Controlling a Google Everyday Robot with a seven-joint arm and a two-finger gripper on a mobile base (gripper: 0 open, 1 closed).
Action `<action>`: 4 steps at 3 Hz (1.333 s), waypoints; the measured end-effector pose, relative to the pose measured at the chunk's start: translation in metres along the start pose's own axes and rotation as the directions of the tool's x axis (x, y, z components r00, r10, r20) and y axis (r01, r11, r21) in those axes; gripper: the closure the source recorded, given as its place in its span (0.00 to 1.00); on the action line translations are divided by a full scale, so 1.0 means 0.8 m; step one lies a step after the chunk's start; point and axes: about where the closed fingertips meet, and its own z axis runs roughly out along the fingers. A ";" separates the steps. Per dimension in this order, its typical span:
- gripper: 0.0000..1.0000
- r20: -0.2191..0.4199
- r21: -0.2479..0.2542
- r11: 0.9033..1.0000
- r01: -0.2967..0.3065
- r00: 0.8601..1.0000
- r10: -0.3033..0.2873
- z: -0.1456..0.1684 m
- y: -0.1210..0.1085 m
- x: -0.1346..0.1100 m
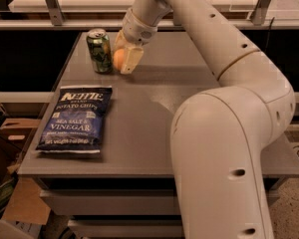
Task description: Move orange near green can
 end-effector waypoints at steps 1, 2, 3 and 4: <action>0.82 -0.007 0.010 1.000 -0.001 1.000 0.001 0.000 -0.009 0.002; 0.59 -0.003 0.012 1.000 0.004 1.000 -0.004 -0.001 -0.014 0.001; 0.36 0.003 0.011 1.000 0.007 1.000 -0.007 0.000 -0.017 0.001; 0.12 0.010 0.008 1.000 0.008 1.000 -0.008 0.001 -0.019 0.002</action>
Offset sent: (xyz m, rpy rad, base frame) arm 0.0125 -0.0041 0.0133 -0.0040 -0.0066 0.0073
